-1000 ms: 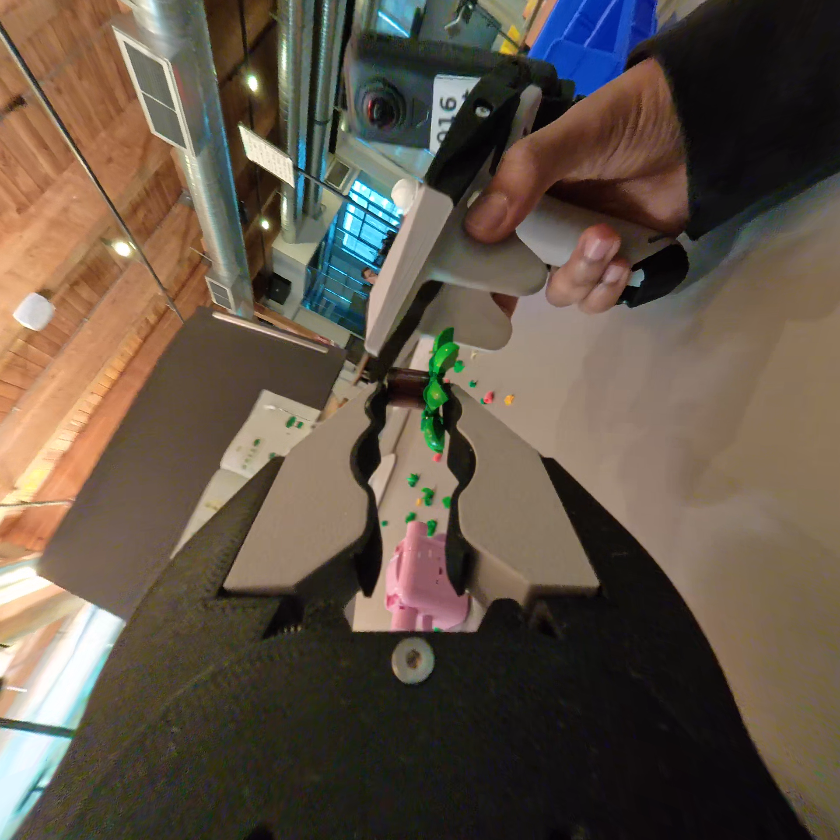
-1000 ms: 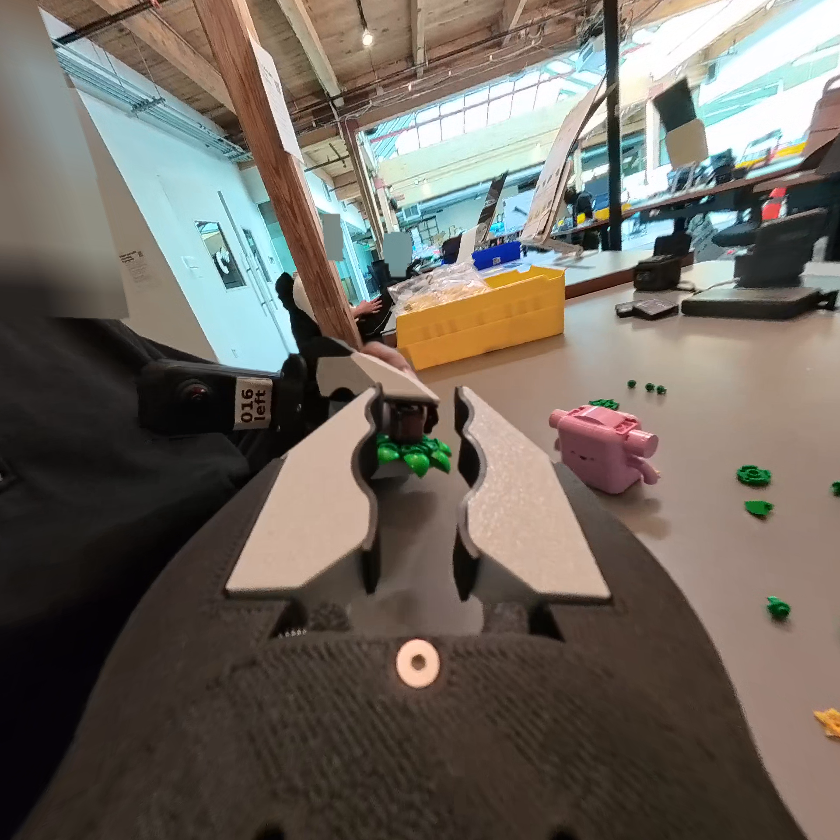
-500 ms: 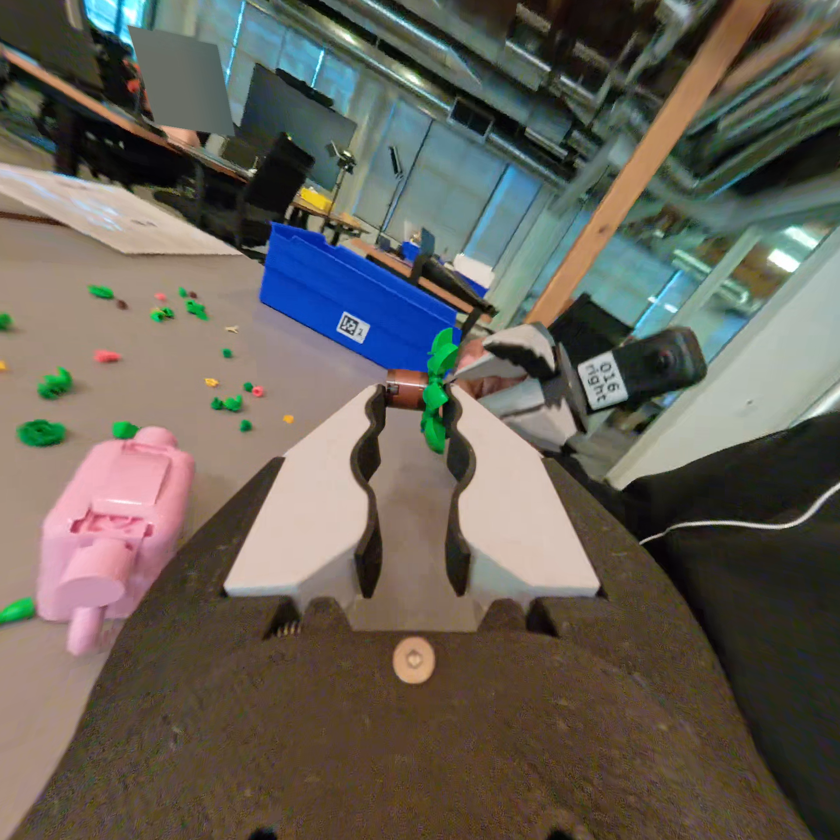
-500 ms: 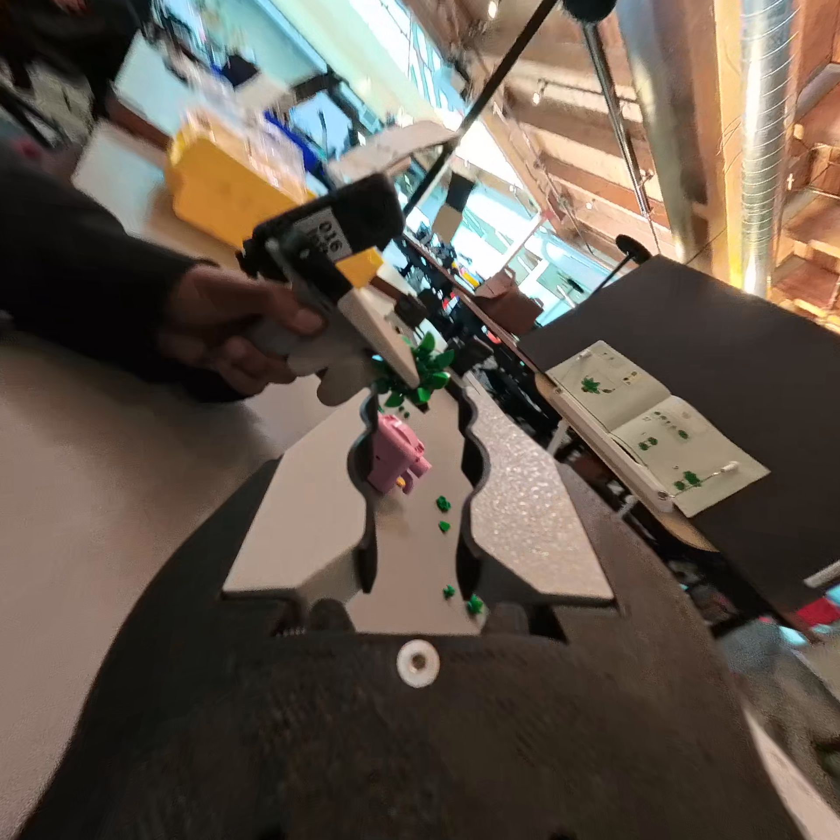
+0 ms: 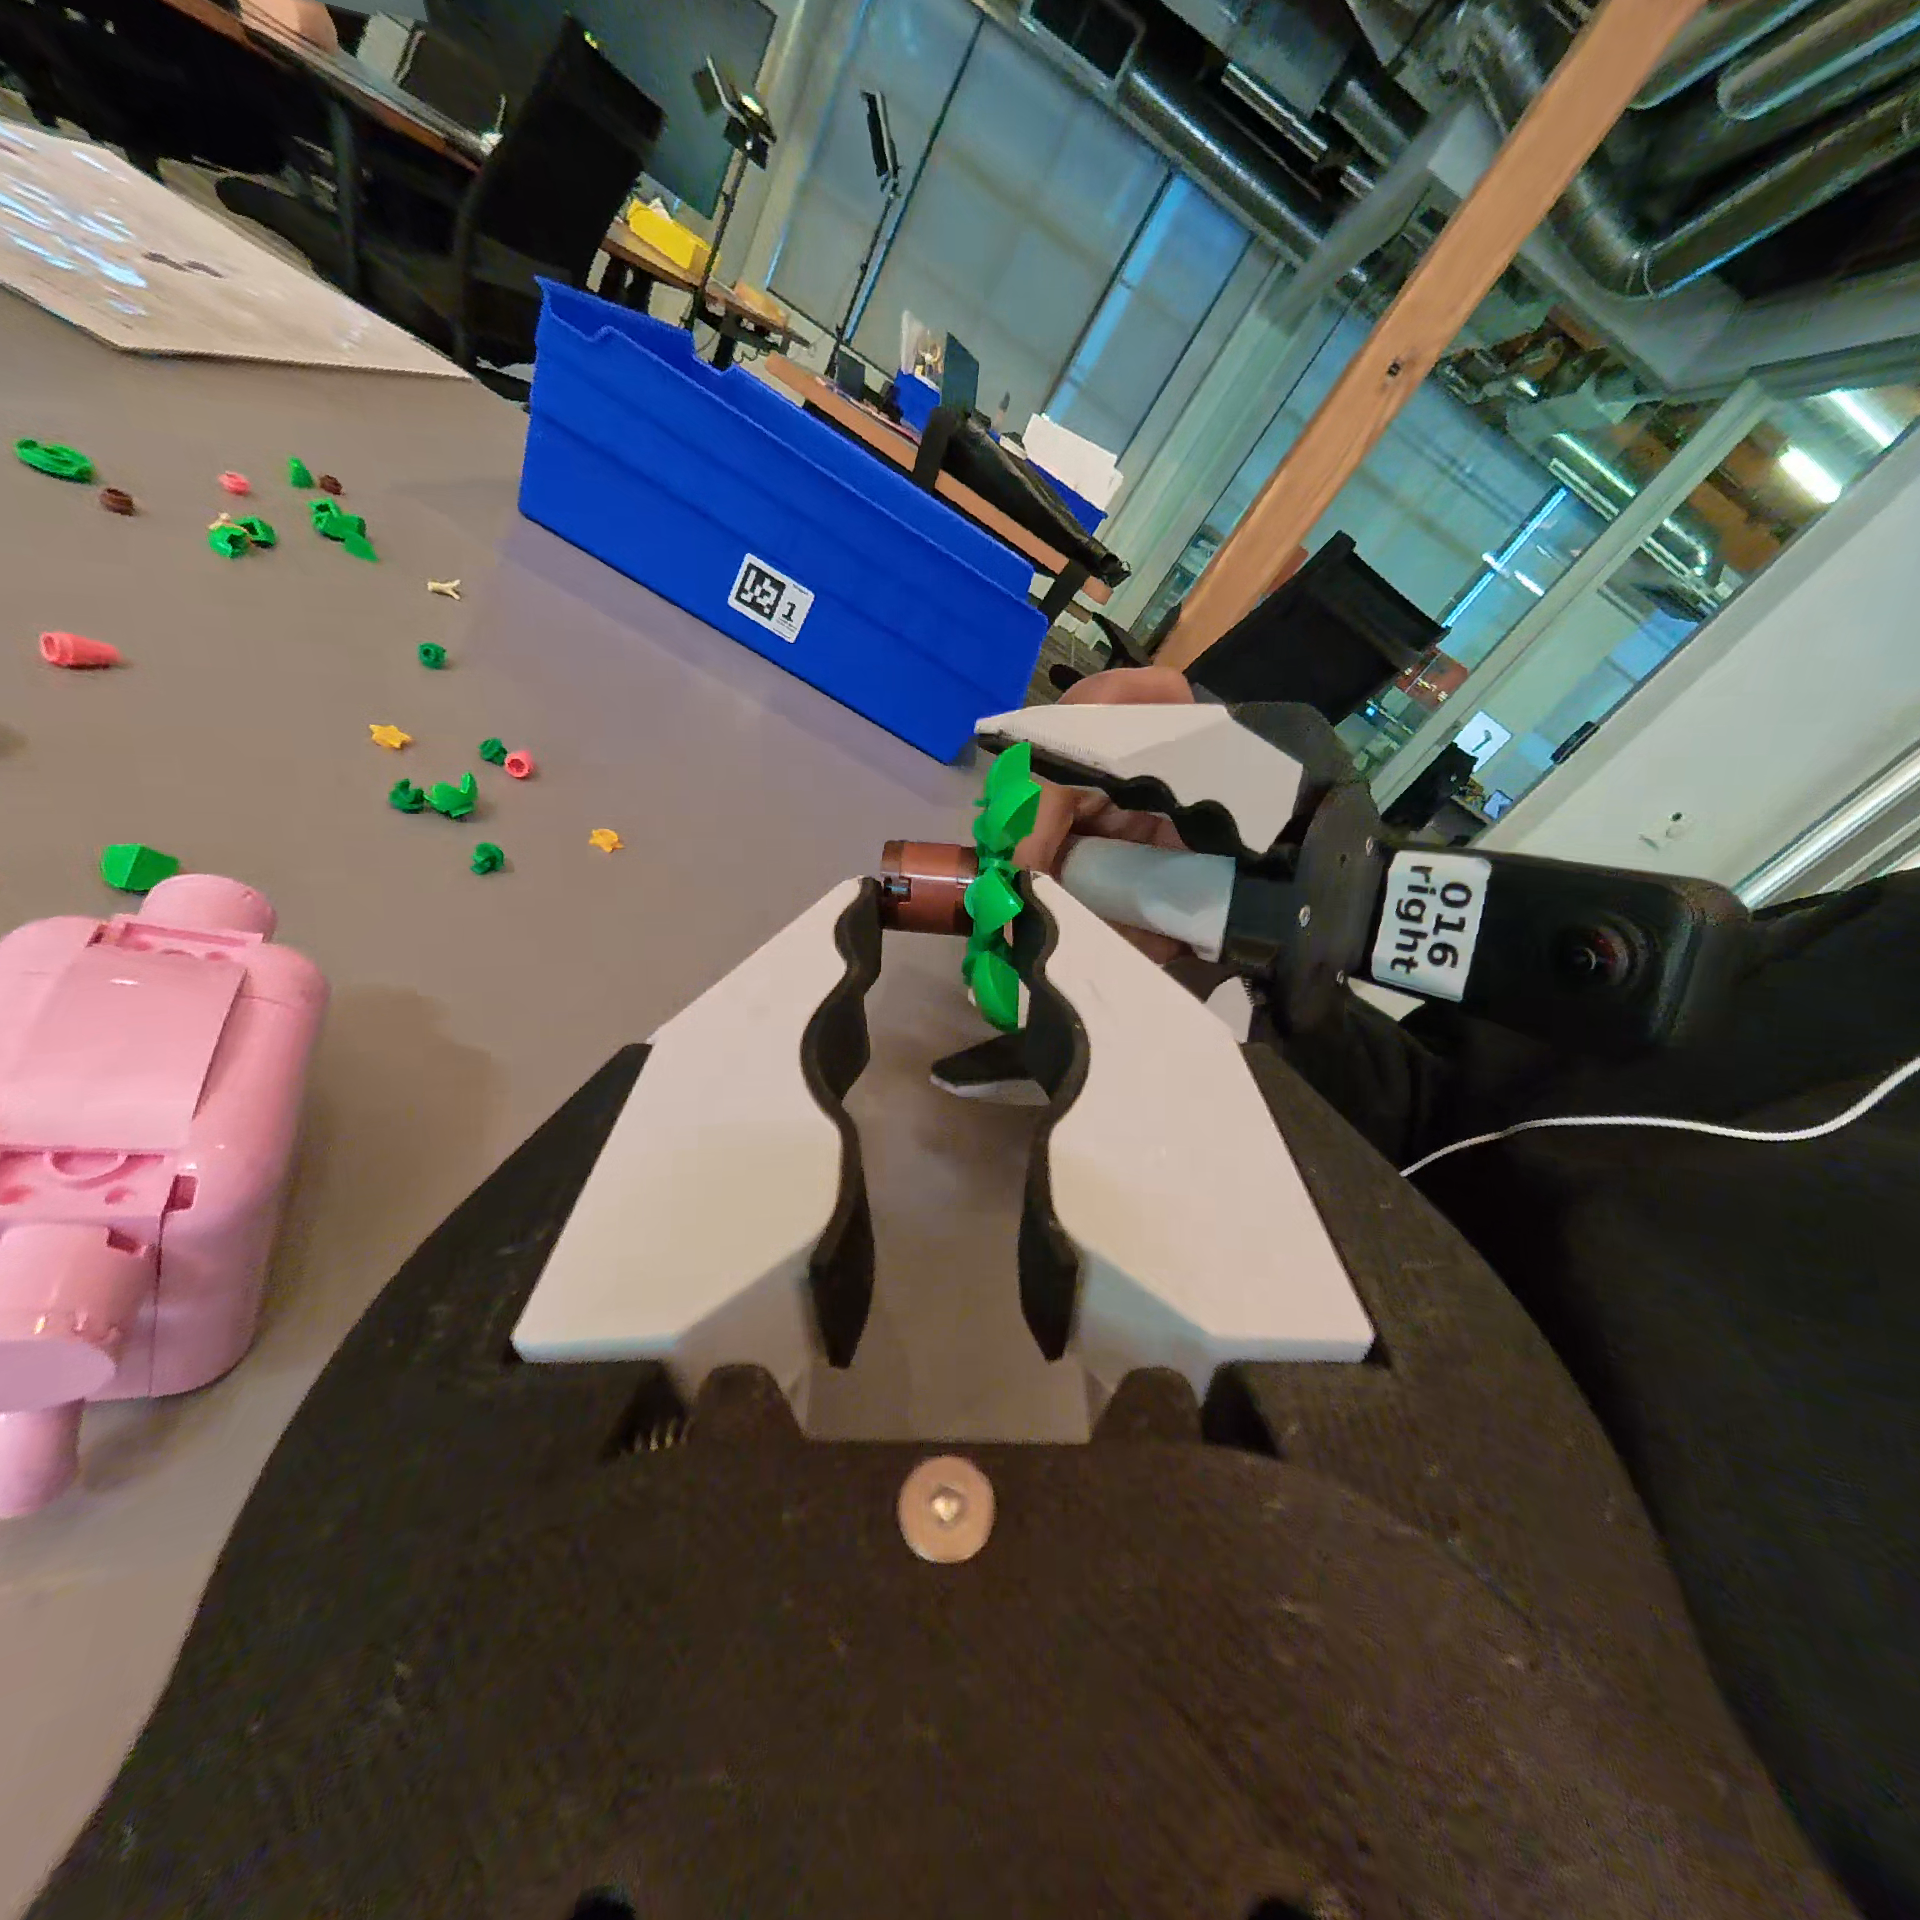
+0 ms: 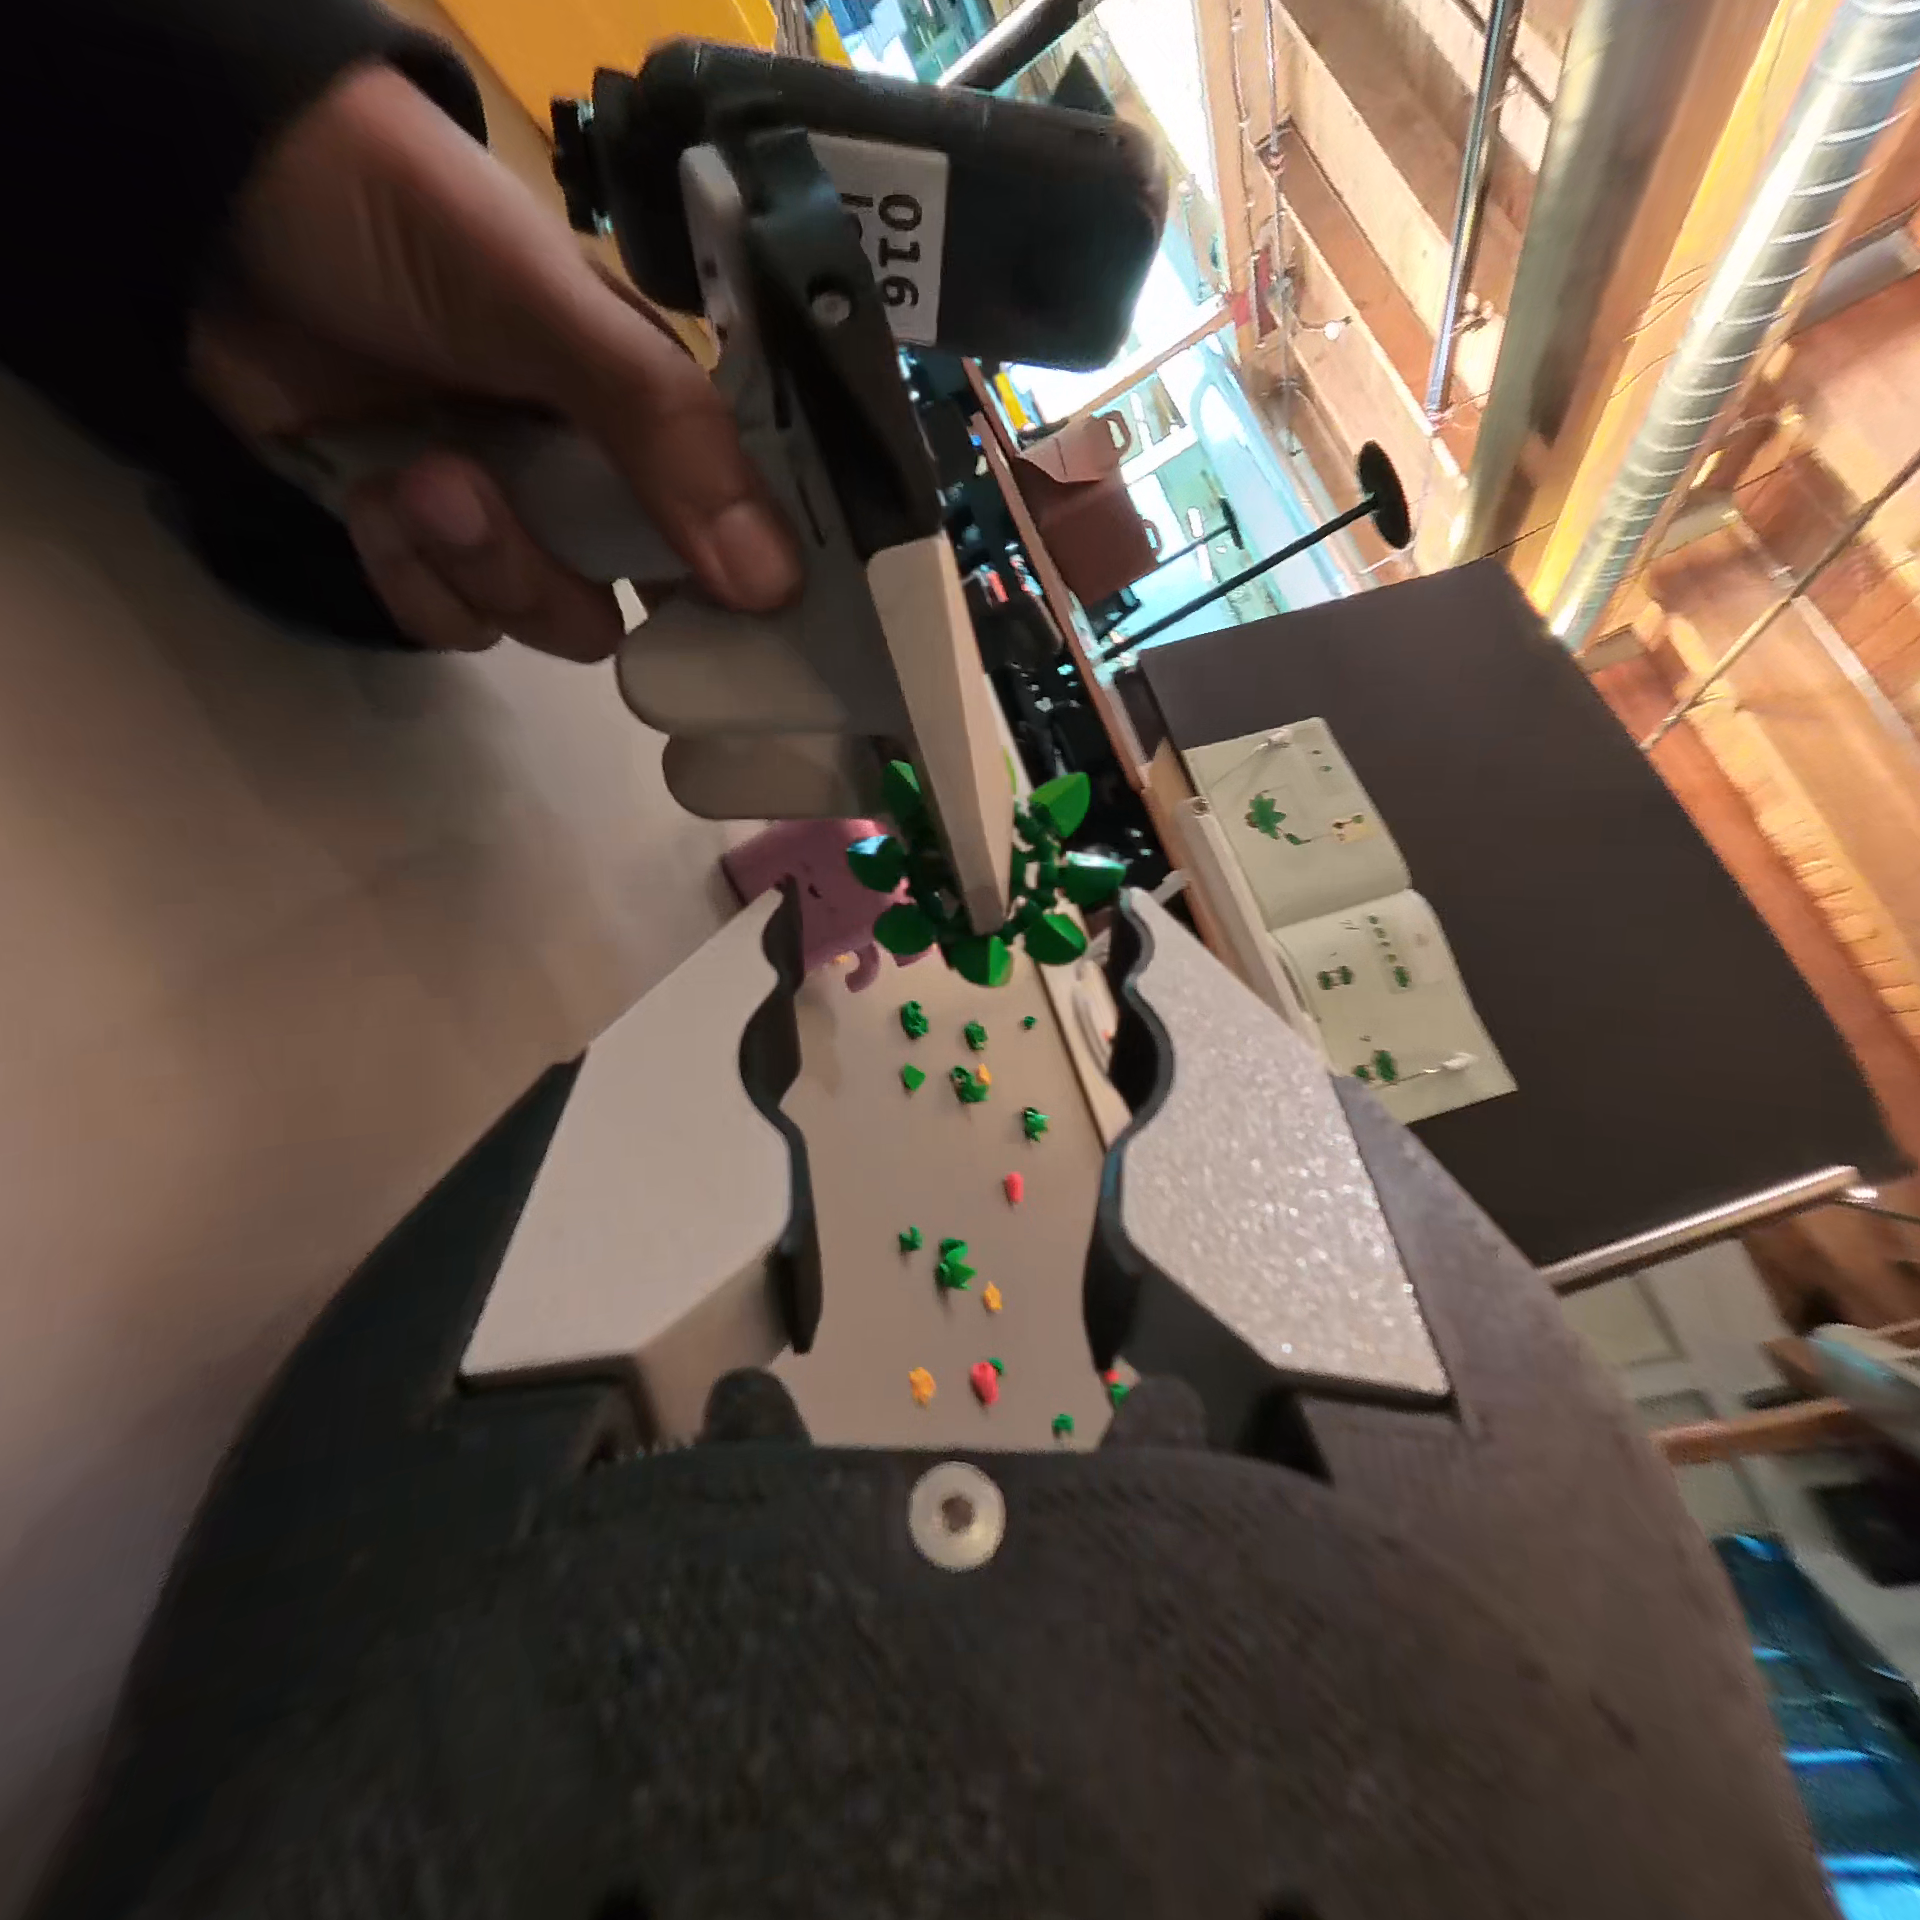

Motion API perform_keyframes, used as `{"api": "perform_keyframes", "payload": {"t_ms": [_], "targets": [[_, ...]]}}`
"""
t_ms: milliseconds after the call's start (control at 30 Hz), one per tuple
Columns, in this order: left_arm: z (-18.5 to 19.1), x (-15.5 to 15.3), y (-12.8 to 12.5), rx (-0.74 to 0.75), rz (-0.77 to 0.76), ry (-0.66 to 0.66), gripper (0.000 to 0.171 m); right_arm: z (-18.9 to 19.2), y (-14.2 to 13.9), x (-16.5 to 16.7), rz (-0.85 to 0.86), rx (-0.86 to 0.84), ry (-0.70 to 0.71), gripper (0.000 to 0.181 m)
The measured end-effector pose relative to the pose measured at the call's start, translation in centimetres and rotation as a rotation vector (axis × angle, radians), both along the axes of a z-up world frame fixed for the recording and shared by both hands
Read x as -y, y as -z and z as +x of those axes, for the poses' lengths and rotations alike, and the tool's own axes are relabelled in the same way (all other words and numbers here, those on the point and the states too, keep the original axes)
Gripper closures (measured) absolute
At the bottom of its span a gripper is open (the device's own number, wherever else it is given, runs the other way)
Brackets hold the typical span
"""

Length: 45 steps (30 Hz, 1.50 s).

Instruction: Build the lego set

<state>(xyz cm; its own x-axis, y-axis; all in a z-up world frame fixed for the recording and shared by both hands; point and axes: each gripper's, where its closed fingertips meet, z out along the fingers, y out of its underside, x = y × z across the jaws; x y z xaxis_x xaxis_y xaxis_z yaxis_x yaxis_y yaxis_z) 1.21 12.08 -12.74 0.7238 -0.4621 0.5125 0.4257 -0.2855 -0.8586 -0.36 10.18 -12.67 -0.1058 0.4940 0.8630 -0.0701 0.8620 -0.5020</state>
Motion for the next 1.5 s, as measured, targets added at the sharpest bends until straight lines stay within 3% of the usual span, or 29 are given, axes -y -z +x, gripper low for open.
{"api": "perform_keyframes", "payload": {"t_ms": [733, 933, 1167, 1367, 1500], "targets": [[0.7, 0.0, 0.0, 0.003, 0.001, 0.031, 0.151, 0.3, -1.0, 0.2, -0.102, -0.017, -0.040, 0.131], [-0.1, -0.2, -0.2, -0.025, 0.018, -0.029, 0.118, 0.4, -1.5, -0.6, -0.244, 0.003, -0.058, 0.131], [-2.8, 0.1, -1.6, -0.117, 0.113, -0.202, 0.109, 0.2, 1.1, -3.7, -0.578, 0.275, -0.039, 0.131], [-3.1, 0.1, -1.7, -0.103, 0.118, -0.207, 0.110, 0.8, 5.6, -5.4, -0.619, 0.524, 0.039, 0.131], [-3.1, 0.1, -1.7, -0.090, 0.117, -0.201, 0.112, 1.0, 6.4, -5.9, -0.643, 0.584, 0.072, 0.131]]}}
